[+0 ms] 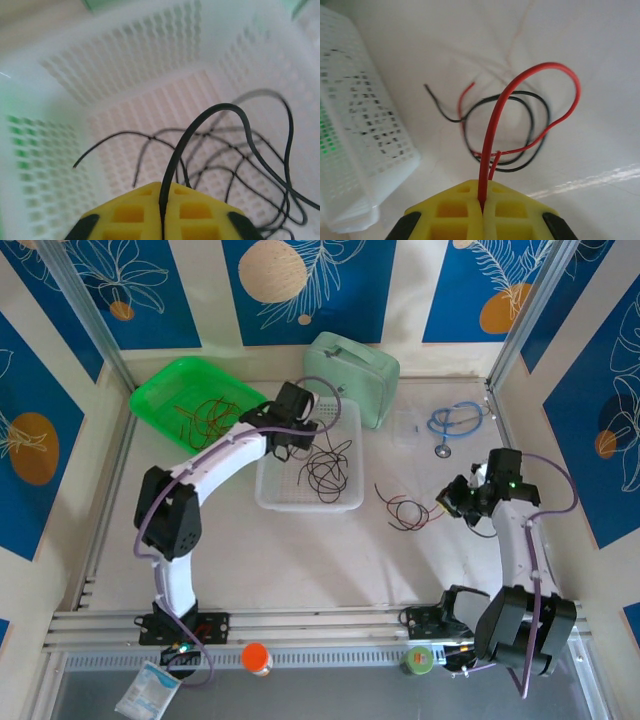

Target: Untangle the cables

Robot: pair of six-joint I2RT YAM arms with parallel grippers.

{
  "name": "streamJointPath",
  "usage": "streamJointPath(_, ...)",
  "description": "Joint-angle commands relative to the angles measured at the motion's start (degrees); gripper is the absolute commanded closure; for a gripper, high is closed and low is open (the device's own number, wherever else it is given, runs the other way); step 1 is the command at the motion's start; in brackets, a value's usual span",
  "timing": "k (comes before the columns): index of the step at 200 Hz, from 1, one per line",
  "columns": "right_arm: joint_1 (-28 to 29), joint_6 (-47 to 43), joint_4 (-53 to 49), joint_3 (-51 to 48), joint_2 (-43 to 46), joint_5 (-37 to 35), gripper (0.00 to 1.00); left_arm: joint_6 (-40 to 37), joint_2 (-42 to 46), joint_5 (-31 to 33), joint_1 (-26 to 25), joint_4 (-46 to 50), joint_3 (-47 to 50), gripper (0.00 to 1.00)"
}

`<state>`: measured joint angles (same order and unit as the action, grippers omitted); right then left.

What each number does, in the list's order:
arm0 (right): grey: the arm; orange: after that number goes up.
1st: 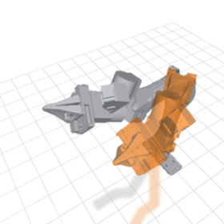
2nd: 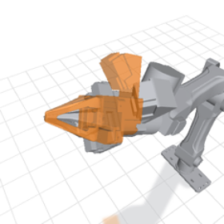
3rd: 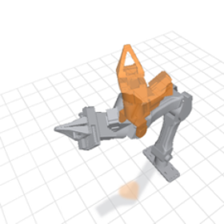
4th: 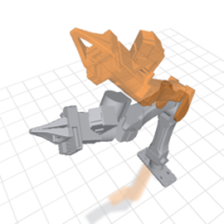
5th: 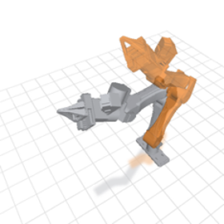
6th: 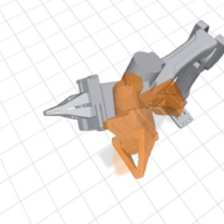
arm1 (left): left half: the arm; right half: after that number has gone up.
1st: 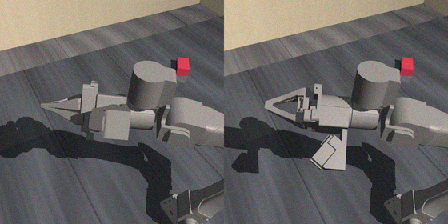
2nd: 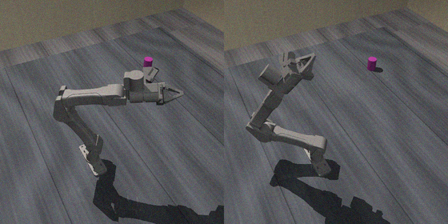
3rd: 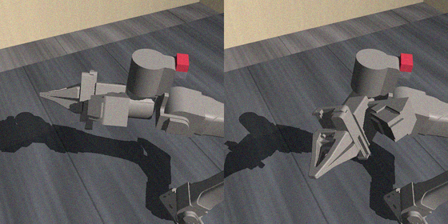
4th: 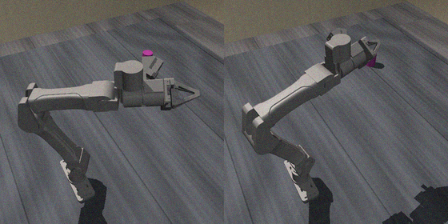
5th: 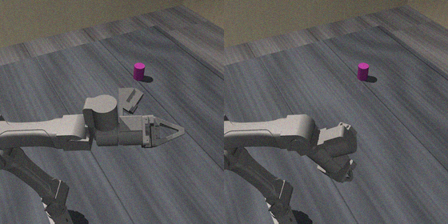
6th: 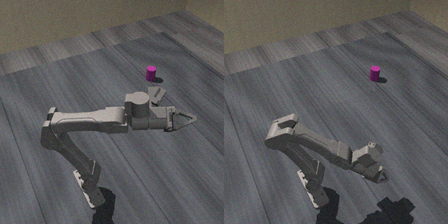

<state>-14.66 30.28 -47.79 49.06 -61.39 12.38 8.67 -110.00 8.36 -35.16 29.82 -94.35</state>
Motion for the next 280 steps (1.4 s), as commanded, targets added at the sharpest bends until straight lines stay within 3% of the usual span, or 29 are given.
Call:
streamJointPath(1, 1.65, 1.22, -4.41, 5.58, 3.45, 3.69, 1.0, 5.3, 1.99, -5.34, -0.62, -0.19, 1.47, 0.69)
streamJointPath(29, 4.27, 2.18, -6.97, 11.4, 6.27, 5.63, 1.0, 5.0, 4.87, -5.82, -0.7, 0.01, 3.49, 0.39)
streamJointPath(80, 8.87, 2.68, -9.57, 22.43, 8.82, 8.09, 1.0, 0.88, 11.63, -7.84, -2.99, 2.44, 4.14, 0.22)
streamJointPath(132, 9.73, 1.54, -12.83, 33.91, 8.48, 8.36, 1.0, -5.53, 18.46, -9.45, -9.7, 1.9, 4.63, 0.19)
streamJointPath(183, 9.65, 3.33, -12.41, 39.95, 7.17, 12.06, 1.0, -13.19, 22.31, -17.02, -20.23, -13.27, 15.83, 0.19)
streamJointPath(218, 9.6, 3.72, -12.76, 42.38, 6.62, 12.99, 1.0, -13.14, 15.8, -15.71, -23.92, -24.67, 18.29, 0.11)
streamJointPath(280, 9.56, 3.73, -14.99, 45.77, 7.51, 14.38, 1.0, -12.9, 0.36, -15.96, -24.94, -28.63, 7.67, 0.11)
